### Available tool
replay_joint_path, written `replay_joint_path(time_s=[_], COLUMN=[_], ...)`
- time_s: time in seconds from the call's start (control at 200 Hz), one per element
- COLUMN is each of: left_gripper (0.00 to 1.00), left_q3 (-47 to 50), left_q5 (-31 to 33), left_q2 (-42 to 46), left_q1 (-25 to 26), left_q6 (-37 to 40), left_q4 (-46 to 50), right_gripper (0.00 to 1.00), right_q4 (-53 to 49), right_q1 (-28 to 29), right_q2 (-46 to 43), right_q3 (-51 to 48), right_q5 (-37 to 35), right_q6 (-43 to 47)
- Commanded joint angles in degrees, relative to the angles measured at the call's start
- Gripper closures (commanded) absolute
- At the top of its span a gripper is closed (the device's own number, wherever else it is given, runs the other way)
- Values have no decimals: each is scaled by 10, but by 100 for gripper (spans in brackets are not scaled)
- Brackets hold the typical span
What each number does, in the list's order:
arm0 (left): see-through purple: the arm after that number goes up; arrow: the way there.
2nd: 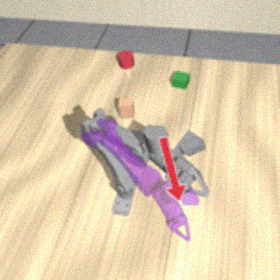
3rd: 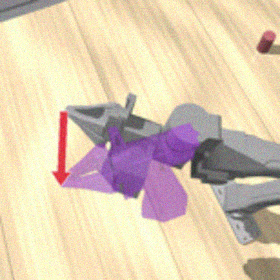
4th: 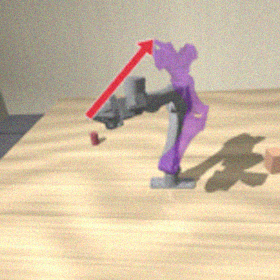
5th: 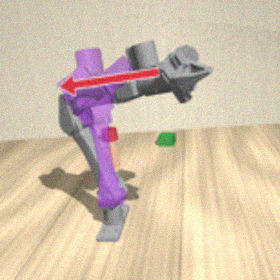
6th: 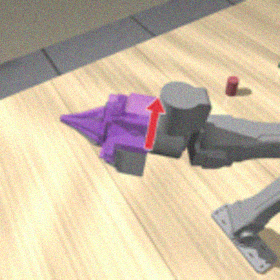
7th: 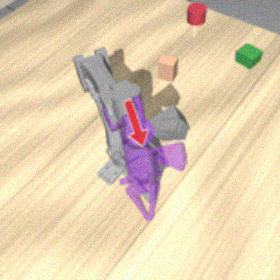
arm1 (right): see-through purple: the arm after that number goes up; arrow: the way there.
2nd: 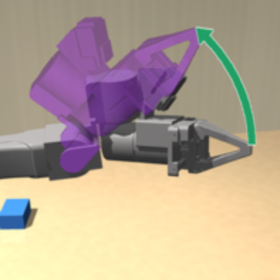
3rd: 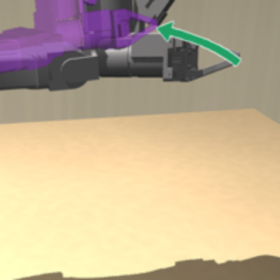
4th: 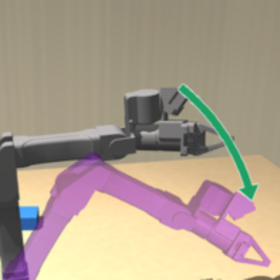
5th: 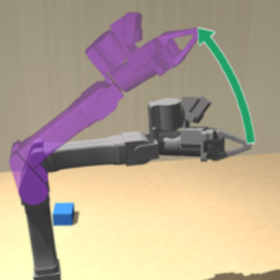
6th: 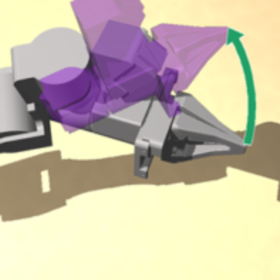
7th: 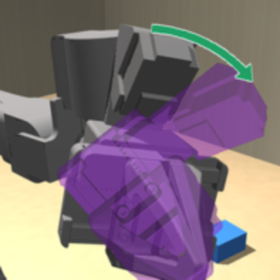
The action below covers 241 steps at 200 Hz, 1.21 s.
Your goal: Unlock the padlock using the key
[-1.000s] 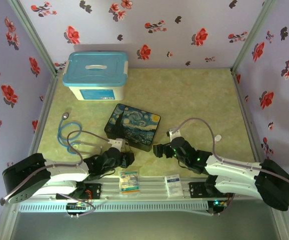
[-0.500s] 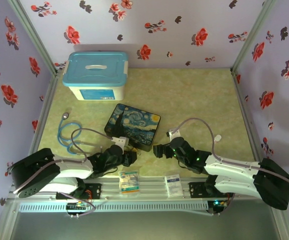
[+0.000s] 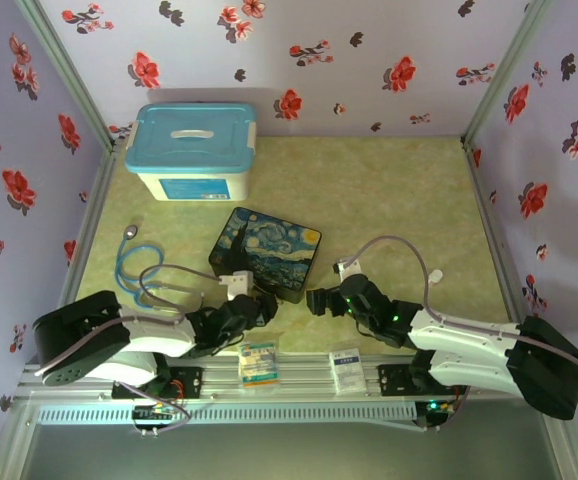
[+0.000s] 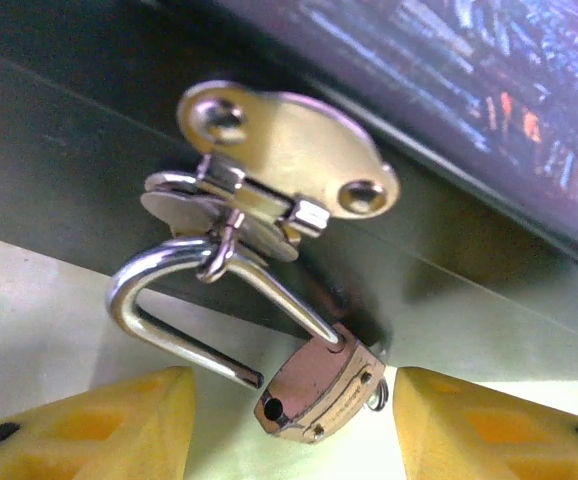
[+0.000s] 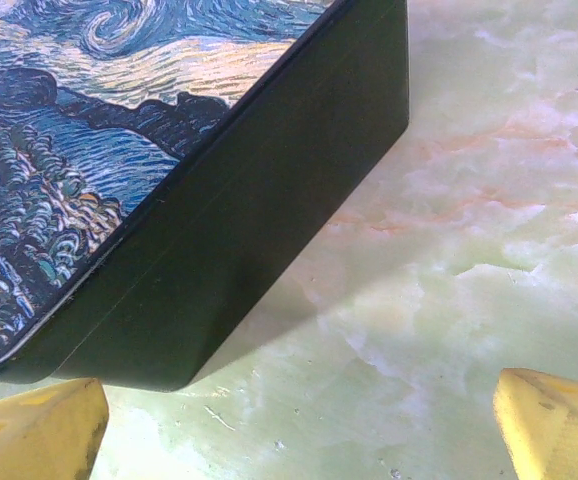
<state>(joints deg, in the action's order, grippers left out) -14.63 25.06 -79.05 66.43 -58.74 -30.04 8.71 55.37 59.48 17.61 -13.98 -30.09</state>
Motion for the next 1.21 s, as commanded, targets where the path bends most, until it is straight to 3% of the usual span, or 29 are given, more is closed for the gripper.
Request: replay_joint_path(time_s=[0.0, 0.14, 0.355, 0.655, 0.915, 1.015, 1.2], left_gripper=[45, 56, 66, 62, 62, 71, 71], left_q3=[3, 5, -6, -76, -74, -78, -90], left_q5=[22, 28, 39, 45, 52, 55, 60], left_q2=[-72, -130, -90, -63, -35, -38, -33], left_q1=[13, 18, 24, 37, 45, 48, 51], left_q6=[-45, -110, -123, -137, -143, -131, -128], left_q4=[35, 12, 85, 299, 360, 355, 384], right_gripper=[1, 1, 1, 1, 1, 1, 1], right_q4=[-1, -9, -22, -11, -2, 1, -1], right_q1=[-4, -3, -3, -3, -3, -3, -3], right_q2=[-2, -6, -20, -9, -4, -1, -2], right_q3=[0, 1, -3, -4, -6, -8, -12], right_q5=[-18, -18, -27, -25, -24, -25, -25], right_q6=[-7, -8, -7, -13, -14, -13, -15])
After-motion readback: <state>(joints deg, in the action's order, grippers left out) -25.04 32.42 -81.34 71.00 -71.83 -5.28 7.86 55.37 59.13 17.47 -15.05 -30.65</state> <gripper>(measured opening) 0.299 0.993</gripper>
